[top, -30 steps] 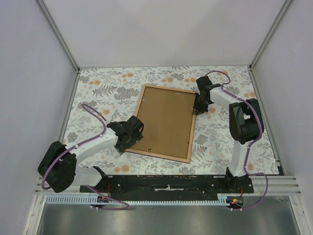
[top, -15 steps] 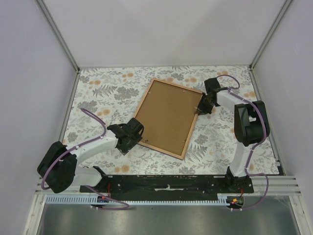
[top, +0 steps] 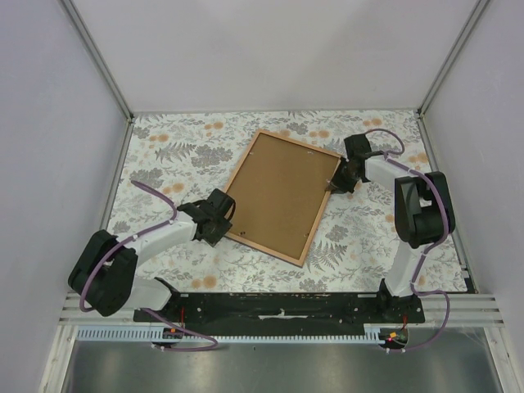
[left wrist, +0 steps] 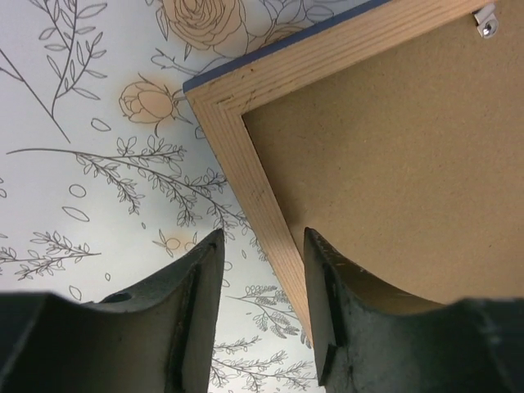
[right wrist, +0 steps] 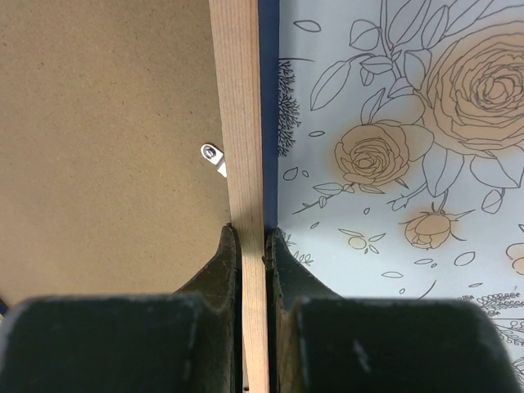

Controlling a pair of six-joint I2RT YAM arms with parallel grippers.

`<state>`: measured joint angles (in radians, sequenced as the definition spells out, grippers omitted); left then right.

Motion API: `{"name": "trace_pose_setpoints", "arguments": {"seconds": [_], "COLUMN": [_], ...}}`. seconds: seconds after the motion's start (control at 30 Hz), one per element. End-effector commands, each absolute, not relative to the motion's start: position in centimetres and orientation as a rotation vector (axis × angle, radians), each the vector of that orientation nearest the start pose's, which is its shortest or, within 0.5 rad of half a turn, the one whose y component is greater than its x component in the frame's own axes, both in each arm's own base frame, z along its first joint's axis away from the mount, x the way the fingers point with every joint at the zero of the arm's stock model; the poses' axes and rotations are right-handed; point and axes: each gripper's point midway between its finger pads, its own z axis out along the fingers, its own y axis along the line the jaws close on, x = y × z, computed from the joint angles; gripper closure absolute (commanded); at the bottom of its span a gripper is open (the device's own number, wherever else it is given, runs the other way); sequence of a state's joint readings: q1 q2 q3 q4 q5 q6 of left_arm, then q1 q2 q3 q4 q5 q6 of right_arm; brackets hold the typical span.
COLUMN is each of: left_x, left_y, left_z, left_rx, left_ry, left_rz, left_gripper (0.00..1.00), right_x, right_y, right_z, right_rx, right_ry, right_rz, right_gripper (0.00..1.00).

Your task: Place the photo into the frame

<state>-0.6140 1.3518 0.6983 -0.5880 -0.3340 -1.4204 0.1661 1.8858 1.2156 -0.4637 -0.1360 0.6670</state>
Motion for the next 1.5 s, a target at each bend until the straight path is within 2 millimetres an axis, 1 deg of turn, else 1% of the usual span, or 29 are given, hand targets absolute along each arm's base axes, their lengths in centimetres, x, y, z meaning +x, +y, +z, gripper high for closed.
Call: {"name": "trace_pose_setpoints", "arguments": {"seconds": [0.0, 0.13, 0.2, 0.23, 0.27, 0.3, 0.37, 0.43, 0.5, 0.6, 0.63, 0.77, 0.83, 0.87, 0.9, 0.97, 1.07, 1.1, 1.2, 1.3, 1.37, 1.47], "left_x": [24.2, 24.7, 25.2, 25.4, 25.6, 25.8, 26.5, 27.4, 28.5, 30.7, 31.3, 34.2, 35.3, 35.7, 36.1, 36.9, 38.4, 39.1, 40.0, 40.5, 40.5, 40.8], "left_y": [-13.8, -13.0, -12.5, -12.3, -11.9, -11.7, -11.2, -10.6, -9.8, -9.0, -8.8, -9.4, -9.5, -9.8, -9.6, -9.1, -8.8, -8.7, -8.2, -8.0, -7.9, -7.4], "left_z": [2.6, 2.3, 2.2, 2.1, 2.0, 1.9, 1.8, 1.8, 1.9, 2.3, 2.3, 2.9, 2.8, 2.8, 2.8, 2.9, 3.7, 4.1, 4.2, 3.9, 3.5, 3.2], "left_rx": [-1.082, -1.083, -1.082, -1.084, -1.089, -1.077, -1.03, -0.982, -0.904, -0.72, -0.678, -0.437, -0.347, -0.268, -0.213, -0.156, -0.091, -0.06, -0.012, -0.035, -0.047, -0.048], "left_ry": [2.439, 2.437, 2.441, 2.446, 2.449, 2.46, 2.475, 2.49, 2.506, 2.531, 2.531, 2.5, 2.521, 2.521, 2.53, 2.52, 2.502, 2.5, 2.529, 2.541, 2.55, 2.557], "left_rz": [-0.149, -0.138, -0.15, -0.154, -0.153, -0.155, -0.178, -0.185, -0.176, -0.167, -0.16, -0.292, -0.31, -0.327, -0.304, -0.278, -0.308, -0.302, -0.246, -0.233, -0.22, -0.185], "left_gripper": [0.52, 0.64, 0.82, 0.88, 0.96, 0.98, 0.98, 0.98, 0.98, 0.98, 0.98, 0.98, 0.98, 0.98, 0.98, 0.98, 0.98, 0.98, 0.98, 0.98, 0.98, 0.98], "right_x": [38.5, 38.3, 38.2, 38.1, 38.0, 38.0, 37.7, 37.5, 37.4, 37.2, 37.0, 37.3, 37.7, 37.9, 38.2, 38.5, 38.9, 39.0, 38.7, 37.2, 35.8, 33.6], "right_y": [11.5, 11.5, 11.5, 11.5, 11.5, 11.5, 11.5, 11.3, 11.2, 10.8, 10.8, 10.7, 10.5, 10.3, 10.0, 9.4, 8.8, 8.8, 9.0, 9.5, 10.1, 10.2], "right_z": [2.7, 2.8, 2.9, 2.9, 2.9, 3.1, 3.2, 3.6, 4.4, 5.8, 6.4, 8.9, 9.7, 9.9, 10.1, 10.0, 9.6, 9.4, 8.6, 7.3, 6.4, 5.0], "right_rx": [0.731, 0.714, 0.703, 0.695, 0.688, 0.679, 0.662, 0.638, 0.609, 0.555, 0.535, 0.42, 0.354, 0.311, 0.286, 0.247, 0.209, 0.197, 0.167, 0.133, 0.102, 0.094], "right_ry": [2.676, 2.677, 2.676, 2.676, 2.677, 2.673, 2.67, 2.662, 2.644, 2.615, 2.605, 2.56, 2.553, 2.551, 2.545, 2.55, 2.561, 2.567, 2.592, 2.633, 2.656, 2.693], "right_rz": [0.446, 0.453, 0.452, 0.454, 0.457, 0.46, 0.462, 0.457, 0.459, 0.442, 0.439, 0.437, 0.4, 0.367, 0.337, 0.284, 0.221, 0.216, 0.221, 0.207, 0.191, 0.153], "right_gripper": [1.0, 0.97, 0.95, 0.94, 0.92, 0.89, 0.78, 0.64, 0.55, 0.45, 0.42, 0.34, 0.31, 0.29, 0.27, 0.24, 0.22, 0.22, 0.21, 0.22, 0.22, 0.23]}}
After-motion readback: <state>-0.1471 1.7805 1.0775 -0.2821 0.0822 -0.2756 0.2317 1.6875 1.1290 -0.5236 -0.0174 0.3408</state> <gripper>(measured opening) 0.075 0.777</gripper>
